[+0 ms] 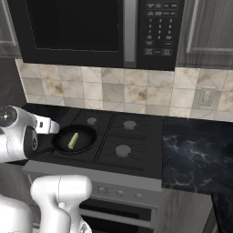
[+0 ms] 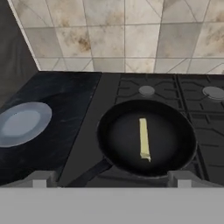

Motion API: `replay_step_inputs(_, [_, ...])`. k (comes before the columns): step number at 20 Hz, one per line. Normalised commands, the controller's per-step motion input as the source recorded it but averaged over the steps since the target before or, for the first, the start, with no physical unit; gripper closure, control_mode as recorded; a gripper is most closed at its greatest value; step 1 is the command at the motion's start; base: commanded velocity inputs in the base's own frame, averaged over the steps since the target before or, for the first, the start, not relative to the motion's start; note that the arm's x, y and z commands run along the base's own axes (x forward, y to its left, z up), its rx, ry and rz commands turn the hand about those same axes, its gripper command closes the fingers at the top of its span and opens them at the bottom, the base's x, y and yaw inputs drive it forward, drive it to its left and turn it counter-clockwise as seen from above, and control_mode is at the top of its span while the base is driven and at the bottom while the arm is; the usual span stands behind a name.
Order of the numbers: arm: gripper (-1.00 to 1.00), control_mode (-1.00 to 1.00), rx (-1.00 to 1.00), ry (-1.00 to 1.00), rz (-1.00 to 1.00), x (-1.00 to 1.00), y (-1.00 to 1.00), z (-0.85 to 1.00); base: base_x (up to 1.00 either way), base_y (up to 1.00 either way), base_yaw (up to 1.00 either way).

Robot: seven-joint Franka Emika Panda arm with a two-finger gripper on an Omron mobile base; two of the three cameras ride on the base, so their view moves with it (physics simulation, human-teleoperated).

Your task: Pick up the butter stick and place it in the pan. Then turn on the burner for the pan.

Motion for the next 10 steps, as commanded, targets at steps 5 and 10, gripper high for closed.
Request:
replay_step_inputs(5, [-1.00,-1.00,0.12,-0.28,0.09,-0.21,0.00,-0.31,0.00,0.00,0.00])
replay_step_inputs(10, [-1.00,-1.00,0.06,-0.35,0.07,-0.24,0.01,-0.54,0.00,0.00,0.00])
